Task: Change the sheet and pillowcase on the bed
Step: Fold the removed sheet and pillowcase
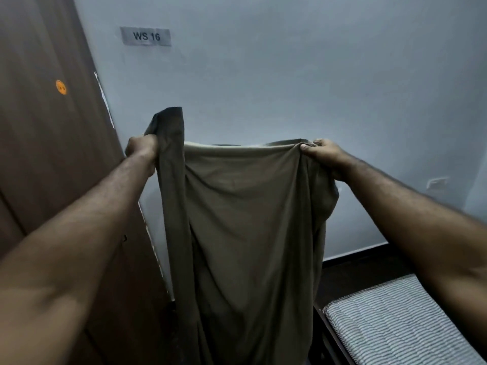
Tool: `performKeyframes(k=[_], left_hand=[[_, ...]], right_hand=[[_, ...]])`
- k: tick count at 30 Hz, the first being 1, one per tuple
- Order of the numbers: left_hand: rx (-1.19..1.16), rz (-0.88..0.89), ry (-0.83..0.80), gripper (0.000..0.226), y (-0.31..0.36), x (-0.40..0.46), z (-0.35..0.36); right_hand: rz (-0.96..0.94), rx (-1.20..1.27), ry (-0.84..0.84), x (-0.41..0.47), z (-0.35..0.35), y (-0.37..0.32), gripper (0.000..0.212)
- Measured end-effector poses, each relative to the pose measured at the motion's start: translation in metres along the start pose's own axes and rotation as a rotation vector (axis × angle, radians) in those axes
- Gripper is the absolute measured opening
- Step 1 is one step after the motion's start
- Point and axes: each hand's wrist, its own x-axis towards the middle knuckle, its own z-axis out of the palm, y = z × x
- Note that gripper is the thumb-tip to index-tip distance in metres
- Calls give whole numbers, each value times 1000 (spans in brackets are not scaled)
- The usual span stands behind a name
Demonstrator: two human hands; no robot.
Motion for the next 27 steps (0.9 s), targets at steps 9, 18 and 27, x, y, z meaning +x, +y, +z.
performKeyframes(k=[9,18,27], left_hand=[[-314,-35,-700,34,-7,-82,46],[-634,-125,-842,43,-62,-192,113],[-804,218,-617,15,-78,-215,106]], right_hand=[[-95,-2,-118,-21,38,-27,34],[-240,61,-670,-84,75,-58,16],[-288,-131,-145,-100,54,-30,31]])
